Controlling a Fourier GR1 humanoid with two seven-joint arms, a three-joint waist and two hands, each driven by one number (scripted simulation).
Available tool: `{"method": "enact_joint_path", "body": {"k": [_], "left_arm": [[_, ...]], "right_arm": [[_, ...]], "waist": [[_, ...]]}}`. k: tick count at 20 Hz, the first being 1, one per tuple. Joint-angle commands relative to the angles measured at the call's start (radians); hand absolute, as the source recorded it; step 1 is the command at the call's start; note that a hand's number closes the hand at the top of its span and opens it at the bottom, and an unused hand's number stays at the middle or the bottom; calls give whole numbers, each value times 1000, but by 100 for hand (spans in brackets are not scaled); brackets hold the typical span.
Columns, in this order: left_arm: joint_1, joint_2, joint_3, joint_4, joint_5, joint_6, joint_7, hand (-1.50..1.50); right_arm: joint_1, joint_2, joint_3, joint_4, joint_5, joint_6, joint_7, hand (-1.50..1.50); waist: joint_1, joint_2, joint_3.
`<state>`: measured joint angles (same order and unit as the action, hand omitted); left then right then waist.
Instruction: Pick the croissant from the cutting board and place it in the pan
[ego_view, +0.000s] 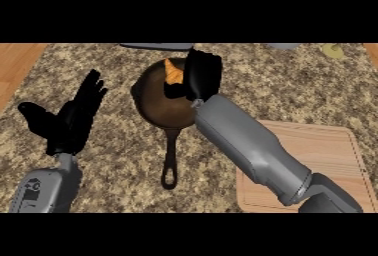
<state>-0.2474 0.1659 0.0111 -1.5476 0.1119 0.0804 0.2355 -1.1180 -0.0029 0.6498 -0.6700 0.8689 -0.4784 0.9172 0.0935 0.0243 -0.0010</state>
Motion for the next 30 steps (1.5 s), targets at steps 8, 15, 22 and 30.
{"method": "enact_joint_path", "body": {"k": [8,15,22,30], "left_arm": [[-50,-8,12,55,7,-9,-11,0],[-4,7,24,-4,19,-13,14,0],[64,20,43,-34,23,-20,-5,0],[19,31,96,6,17,16,-4,0]], "right_arm": [[39,3,-80,154,-282,-108,-69,-150],[85,3,-116,128,-359,-337,-271,-150],[247,3,-160,-110,-528,-535,-392,-150],[609,-32,-189,-543,-689,-407,-731,-150]], "waist": [[7,8,1],[-10,-2,3],[-49,-19,3],[-116,-28,2]]}}
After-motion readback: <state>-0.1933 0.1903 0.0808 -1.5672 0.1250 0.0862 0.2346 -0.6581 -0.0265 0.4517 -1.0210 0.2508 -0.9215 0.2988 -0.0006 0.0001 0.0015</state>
